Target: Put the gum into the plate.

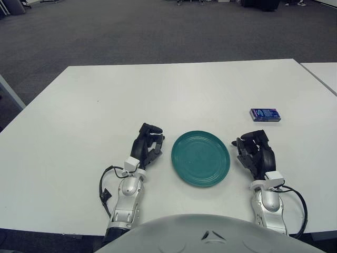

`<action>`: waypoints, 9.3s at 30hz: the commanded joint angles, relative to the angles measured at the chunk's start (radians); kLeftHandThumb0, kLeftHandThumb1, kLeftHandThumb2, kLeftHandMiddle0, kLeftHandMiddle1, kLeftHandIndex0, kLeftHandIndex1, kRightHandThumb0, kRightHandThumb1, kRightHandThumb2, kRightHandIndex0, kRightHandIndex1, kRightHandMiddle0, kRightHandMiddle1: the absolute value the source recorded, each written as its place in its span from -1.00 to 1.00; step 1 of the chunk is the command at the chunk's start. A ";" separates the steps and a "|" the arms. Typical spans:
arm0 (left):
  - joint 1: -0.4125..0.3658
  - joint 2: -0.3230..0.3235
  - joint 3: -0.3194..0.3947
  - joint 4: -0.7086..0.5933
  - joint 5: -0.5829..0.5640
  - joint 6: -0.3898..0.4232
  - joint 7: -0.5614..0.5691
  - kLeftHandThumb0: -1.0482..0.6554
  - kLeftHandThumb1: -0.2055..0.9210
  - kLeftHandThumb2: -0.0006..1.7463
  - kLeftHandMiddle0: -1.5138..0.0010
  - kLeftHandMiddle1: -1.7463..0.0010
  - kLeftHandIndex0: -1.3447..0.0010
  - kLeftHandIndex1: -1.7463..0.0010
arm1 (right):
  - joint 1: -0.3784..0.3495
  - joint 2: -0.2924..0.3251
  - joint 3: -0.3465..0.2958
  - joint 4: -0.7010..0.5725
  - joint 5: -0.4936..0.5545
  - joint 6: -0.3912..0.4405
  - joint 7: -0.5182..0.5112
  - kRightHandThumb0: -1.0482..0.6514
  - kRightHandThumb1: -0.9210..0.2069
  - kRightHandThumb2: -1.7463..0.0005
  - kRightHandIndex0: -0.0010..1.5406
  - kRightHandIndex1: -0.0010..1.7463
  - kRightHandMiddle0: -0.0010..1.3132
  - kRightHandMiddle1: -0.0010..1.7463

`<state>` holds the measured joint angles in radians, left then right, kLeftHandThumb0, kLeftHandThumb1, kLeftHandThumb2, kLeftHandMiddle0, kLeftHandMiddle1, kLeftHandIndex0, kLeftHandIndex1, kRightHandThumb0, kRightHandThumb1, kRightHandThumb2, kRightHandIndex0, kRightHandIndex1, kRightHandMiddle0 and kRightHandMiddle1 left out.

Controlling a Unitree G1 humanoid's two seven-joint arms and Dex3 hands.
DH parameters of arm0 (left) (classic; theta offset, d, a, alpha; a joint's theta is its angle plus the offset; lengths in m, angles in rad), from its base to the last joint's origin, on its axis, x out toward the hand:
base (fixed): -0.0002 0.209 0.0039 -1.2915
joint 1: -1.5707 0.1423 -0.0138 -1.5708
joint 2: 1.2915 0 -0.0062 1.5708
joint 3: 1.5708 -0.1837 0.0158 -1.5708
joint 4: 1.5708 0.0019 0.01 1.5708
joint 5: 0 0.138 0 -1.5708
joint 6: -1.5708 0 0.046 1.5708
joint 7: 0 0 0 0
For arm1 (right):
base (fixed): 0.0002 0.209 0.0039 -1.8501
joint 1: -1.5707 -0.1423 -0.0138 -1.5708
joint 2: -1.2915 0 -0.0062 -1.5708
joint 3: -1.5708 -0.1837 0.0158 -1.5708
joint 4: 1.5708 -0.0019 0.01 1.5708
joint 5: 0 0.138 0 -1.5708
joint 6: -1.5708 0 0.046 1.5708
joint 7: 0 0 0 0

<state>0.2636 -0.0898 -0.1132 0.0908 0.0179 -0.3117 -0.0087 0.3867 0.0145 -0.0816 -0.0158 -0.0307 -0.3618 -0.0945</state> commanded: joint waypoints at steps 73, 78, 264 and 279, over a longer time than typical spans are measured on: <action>-0.012 -0.003 0.000 0.012 0.003 0.013 0.003 -0.20 0.86 -0.28 0.63 -0.60 0.63 -1.00 | -0.265 -0.473 -0.046 -0.054 -0.896 0.330 -0.277 -0.62 -1.00 0.54 -0.73 -0.26 -0.99 0.19; -0.016 -0.003 0.002 0.014 -0.001 0.011 0.002 -0.20 0.87 -0.29 0.63 -0.60 0.64 -1.00 | -0.321 -0.563 -0.048 -0.108 -0.957 0.394 -0.154 -0.69 -1.00 0.66 -0.79 -0.41 -1.00 0.06; -0.075 -0.002 0.072 0.171 -0.103 -0.119 -0.147 -0.66 1.00 -0.12 0.76 -0.37 0.93 -0.80 | -0.774 -0.563 0.470 -0.140 -0.818 0.161 0.268 -0.31 -0.05 -0.41 0.46 1.00 -0.14 1.00; -0.045 -0.019 0.060 0.048 0.016 0.043 -0.004 -0.57 1.00 -0.11 0.65 -0.58 0.99 -0.96 | -0.703 -0.460 0.570 -0.223 -0.866 0.183 0.382 -0.29 -0.16 -0.32 0.40 1.00 -0.22 1.00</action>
<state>0.2031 -0.1089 -0.0580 0.1410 0.0206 -0.3093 -0.0423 -0.3403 -0.4616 0.4682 -0.1989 -0.8858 -0.1917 0.2446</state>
